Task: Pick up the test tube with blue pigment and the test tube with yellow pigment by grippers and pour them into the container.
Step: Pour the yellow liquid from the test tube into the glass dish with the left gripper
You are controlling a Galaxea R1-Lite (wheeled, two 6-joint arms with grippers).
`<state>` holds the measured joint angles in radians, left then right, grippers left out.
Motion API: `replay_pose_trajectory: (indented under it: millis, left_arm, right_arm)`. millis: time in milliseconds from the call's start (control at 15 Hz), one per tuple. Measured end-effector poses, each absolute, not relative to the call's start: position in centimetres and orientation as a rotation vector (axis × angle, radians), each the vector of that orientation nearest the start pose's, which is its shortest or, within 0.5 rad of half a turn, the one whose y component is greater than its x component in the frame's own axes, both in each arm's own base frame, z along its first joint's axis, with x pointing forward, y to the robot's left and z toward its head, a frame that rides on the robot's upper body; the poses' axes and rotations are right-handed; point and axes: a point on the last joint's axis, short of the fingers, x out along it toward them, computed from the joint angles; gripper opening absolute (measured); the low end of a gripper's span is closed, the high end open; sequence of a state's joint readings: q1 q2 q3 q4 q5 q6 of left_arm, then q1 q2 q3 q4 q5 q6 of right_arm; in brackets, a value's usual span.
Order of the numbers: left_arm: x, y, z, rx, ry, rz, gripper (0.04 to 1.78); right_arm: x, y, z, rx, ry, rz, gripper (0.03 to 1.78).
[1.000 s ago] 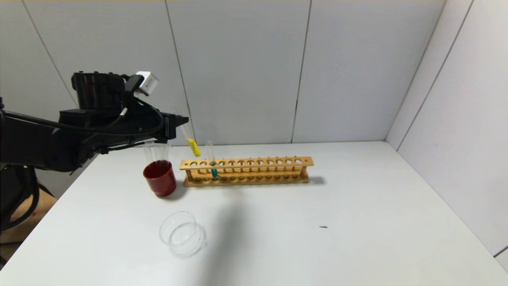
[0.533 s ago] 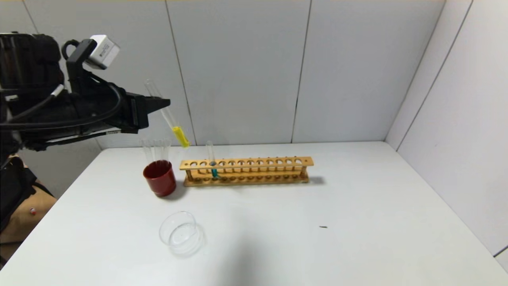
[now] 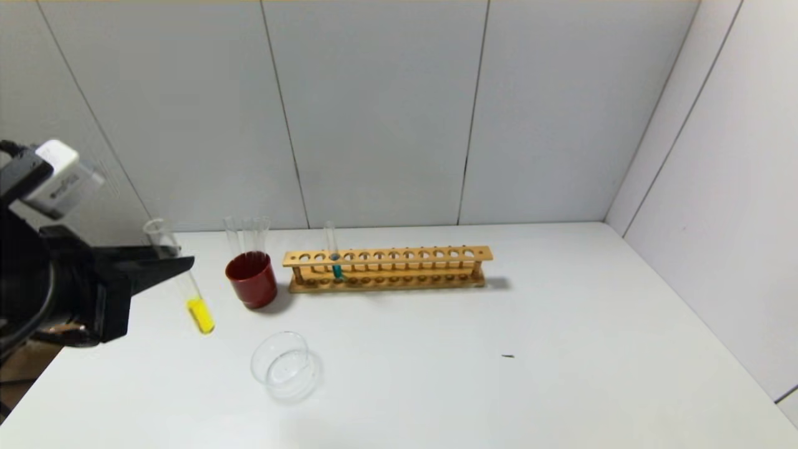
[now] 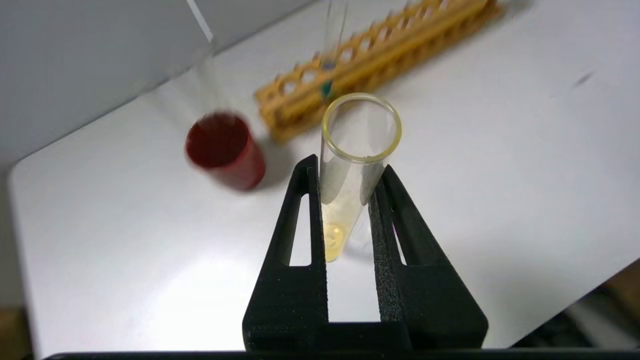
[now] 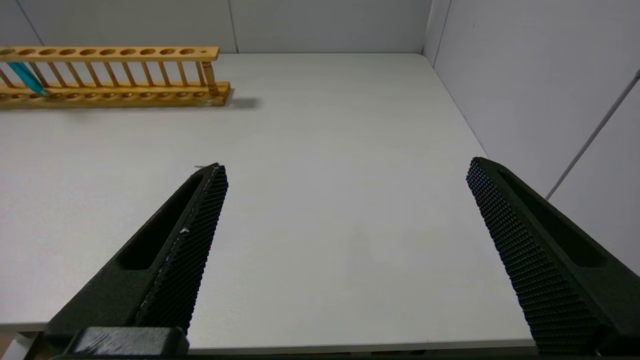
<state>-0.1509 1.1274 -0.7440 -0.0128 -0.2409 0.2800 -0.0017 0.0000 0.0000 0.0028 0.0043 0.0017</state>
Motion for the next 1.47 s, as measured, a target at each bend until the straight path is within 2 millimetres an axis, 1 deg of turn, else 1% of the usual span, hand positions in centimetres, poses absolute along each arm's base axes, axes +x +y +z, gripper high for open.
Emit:
replay_pose_trajectory:
  millis: [133, 267, 333, 533, 867, 1000, 1133, 1200, 1467]
  left_arm:
    - [13.8, -1.8, 21.6, 0.416, 0.353, -0.4, 0.31]
    - [13.2, -1.3, 20.5, 0.565, 0.362, -0.402, 0.31]
    - [13.3, -1.3, 20.3, 0.623, 0.363, -0.412, 0.31]
    - [14.3, -1.2, 19.6, 0.784, 0.376, -0.457, 0.31]
    - [18.1, -1.4, 19.6, 0.988, 0.303, -0.493, 0.31]
    - [19.3, -1.6, 19.1, 1.088, 0.283, -0.521, 0.31]
    - [19.8, -1.8, 18.2, 1.2, 0.275, -0.569, 0.31]
    - [19.8, -2.2, 17.8, 1.235, 0.27, -0.604, 0.31]
    - [19.3, -3.8, 17.0, 1.294, 0.228, -0.698, 0.31]
  right_arm:
    - [-2.3, 0.0, 7.5, 0.002, 0.003, 0.003, 1.75]
    - [-2.3, 0.0, 7.5, 0.002, 0.003, 0.003, 1.75]
    - [-2.3, 0.0, 7.5, 0.002, 0.003, 0.003, 1.75]
    - [-2.3, 0.0, 7.5, 0.002, 0.003, 0.002, 1.75]
    - [-2.3, 0.0, 7.5, 0.002, 0.003, 0.002, 1.75]
    - [-2.3, 0.0, 7.5, 0.002, 0.003, 0.002, 1.75]
    - [-2.3, 0.0, 7.5, 0.002, 0.003, 0.003, 1.75]
    - [-2.3, 0.0, 7.5, 0.002, 0.003, 0.002, 1.75]
    - [-2.3, 0.0, 7.5, 0.002, 0.003, 0.002, 1.75]
